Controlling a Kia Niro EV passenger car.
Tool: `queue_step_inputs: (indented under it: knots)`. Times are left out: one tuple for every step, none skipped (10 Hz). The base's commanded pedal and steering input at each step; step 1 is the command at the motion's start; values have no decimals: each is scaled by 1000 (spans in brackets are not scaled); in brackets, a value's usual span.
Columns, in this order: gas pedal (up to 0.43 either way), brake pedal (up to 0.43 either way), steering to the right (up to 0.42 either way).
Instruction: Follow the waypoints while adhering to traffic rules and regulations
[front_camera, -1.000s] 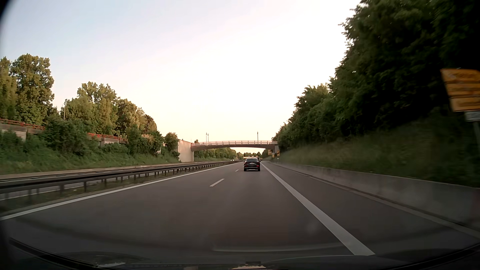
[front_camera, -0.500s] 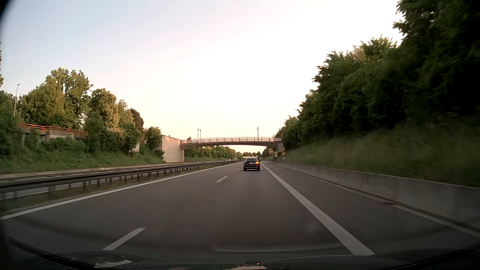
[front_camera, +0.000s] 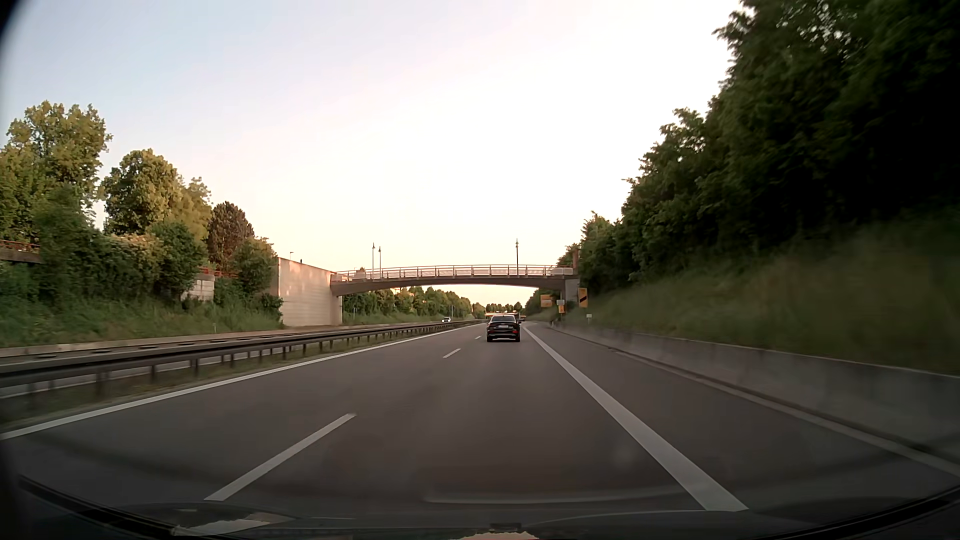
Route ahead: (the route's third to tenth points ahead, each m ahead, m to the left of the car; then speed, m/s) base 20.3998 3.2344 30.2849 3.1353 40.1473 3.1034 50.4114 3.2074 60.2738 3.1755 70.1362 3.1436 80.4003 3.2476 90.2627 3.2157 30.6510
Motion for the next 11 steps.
queue_step_inputs:
  knots:
    - [220,18,0]
    - [220,18,0]
    - [220,18,0]
    - [228,18,0]
    - [228,12,0]
    - [228,18,0]
    - [228,12,1]
    - [228,18,1]
    - [240,18,1]
    - [240,12,1]
    - [240,12,1]
